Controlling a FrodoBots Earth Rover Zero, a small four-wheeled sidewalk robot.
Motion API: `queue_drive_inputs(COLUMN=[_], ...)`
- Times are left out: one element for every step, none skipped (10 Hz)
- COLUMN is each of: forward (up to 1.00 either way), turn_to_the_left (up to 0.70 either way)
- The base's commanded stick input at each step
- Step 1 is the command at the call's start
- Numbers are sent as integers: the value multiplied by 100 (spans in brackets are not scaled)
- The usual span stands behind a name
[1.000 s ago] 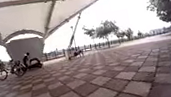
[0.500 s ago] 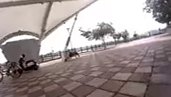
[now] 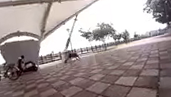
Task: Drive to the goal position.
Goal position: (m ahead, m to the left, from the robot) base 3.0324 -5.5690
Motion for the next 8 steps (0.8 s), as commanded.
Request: queue_drive_inputs(forward=[70,70,70,70,70,76,85,85], turn_to_the_left=[-35,-35,-35,-35,-35,-35,-34,-34])
